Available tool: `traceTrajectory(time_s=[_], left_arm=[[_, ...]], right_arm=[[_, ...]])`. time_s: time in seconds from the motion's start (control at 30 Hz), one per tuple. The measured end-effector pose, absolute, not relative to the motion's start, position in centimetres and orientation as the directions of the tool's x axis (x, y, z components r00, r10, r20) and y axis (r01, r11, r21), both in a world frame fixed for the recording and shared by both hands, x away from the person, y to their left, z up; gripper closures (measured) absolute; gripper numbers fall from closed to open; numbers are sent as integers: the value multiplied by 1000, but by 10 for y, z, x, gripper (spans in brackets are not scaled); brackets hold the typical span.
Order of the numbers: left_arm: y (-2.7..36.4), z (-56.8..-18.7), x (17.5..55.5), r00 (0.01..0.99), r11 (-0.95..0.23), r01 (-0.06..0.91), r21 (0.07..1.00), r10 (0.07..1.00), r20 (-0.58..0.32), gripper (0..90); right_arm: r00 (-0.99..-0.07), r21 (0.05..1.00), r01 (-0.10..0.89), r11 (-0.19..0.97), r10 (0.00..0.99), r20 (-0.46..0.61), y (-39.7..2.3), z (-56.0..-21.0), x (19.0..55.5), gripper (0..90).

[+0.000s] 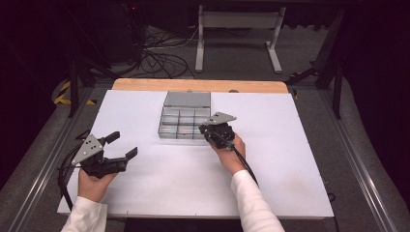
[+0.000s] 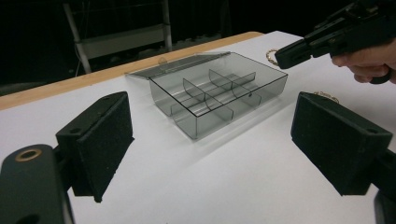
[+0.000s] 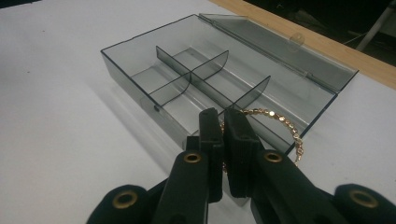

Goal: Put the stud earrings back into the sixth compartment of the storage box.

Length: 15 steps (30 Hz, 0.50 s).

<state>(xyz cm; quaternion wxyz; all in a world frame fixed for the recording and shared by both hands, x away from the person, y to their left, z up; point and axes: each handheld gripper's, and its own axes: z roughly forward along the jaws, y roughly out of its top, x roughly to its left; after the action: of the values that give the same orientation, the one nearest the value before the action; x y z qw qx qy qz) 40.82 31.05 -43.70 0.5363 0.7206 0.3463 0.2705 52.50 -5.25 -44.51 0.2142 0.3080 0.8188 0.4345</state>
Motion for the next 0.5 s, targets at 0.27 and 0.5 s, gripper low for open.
traceTrajectory(time_s=[0.27, 0.5], left_arm=[[311, -438, 409, 614, -180, 209, 961, 789, 14, 134], [311, -438, 408, 616, -181, 205, 962, 787, 16, 135]], right_arm=[[-708, 839, 332, 431, 702, -81, -47, -451, 537, 867], [-714, 829, 354, 433, 697, -59, -42, -459, 544, 857]])
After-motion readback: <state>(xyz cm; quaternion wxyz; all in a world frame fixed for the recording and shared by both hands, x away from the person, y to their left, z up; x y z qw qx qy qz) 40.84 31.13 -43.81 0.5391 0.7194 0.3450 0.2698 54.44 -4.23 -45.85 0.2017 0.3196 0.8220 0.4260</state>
